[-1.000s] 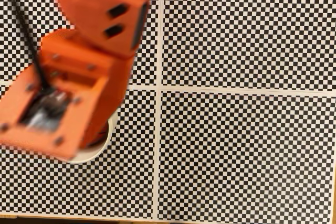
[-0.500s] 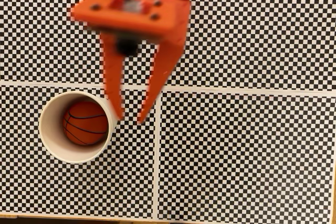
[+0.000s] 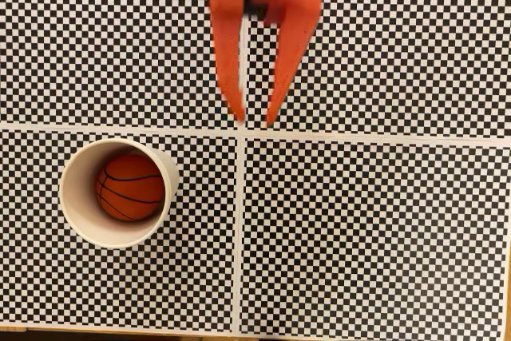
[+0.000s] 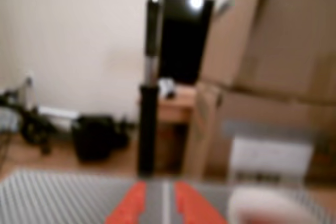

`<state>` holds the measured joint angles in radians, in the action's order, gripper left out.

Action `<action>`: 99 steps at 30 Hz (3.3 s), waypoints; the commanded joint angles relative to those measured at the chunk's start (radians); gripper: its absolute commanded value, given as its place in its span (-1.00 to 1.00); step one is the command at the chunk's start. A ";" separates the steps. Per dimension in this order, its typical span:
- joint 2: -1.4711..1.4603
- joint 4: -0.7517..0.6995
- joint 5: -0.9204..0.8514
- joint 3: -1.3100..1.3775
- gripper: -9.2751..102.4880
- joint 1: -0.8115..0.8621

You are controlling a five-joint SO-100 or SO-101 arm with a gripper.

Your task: Grasp basketball and place into cup.

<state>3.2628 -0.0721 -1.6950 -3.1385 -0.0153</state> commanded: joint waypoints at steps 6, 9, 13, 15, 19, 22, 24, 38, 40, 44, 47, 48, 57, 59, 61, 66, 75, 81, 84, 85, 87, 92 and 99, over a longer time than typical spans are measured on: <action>0.028 -0.164 -0.021 -0.035 -0.84 -0.009; 0.028 -0.281 -0.012 -0.035 -0.84 -0.005; 0.028 -0.439 0.005 -0.035 -0.84 0.017; 0.028 -0.505 0.005 -0.035 -0.84 0.037; 0.026 -0.641 0.018 -0.035 -0.84 0.061; 0.026 -0.735 0.031 -0.035 -0.84 0.069; 0.026 -0.793 0.044 -0.035 -0.84 0.071; 0.028 -1.097 0.060 -0.035 -0.84 -0.003; 0.028 -1.121 0.052 -0.035 -0.84 -0.005; 0.028 -1.173 0.029 -0.035 -0.84 -0.008; 0.028 -1.178 0.025 -0.035 -0.84 -0.023; 0.028 -1.178 0.025 -0.035 -0.84 -0.023; 0.028 -1.178 0.020 -0.035 -0.84 -0.025; 0.028 -1.178 0.026 -0.035 -0.84 -0.025; 0.028 -1.178 0.026 -0.035 -0.84 -0.025; 0.028 -1.178 0.026 -0.035 -0.84 -0.025; 0.028 -1.178 0.026 -0.035 -0.84 -0.025; 0.028 -1.178 0.026 -0.035 -0.84 -0.025; 0.028 -1.178 0.028 -0.035 -0.84 -0.025; 0.028 -1.178 0.028 -0.035 -0.84 -0.025; 0.028 -1.178 0.028 -0.035 -0.84 -0.025; 0.028 -1.178 0.028 -0.035 -0.84 -0.025; 0.028 -1.178 0.028 -0.035 -0.84 -0.025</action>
<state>3.2858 -1.2456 -1.6705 -3.1385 -0.0322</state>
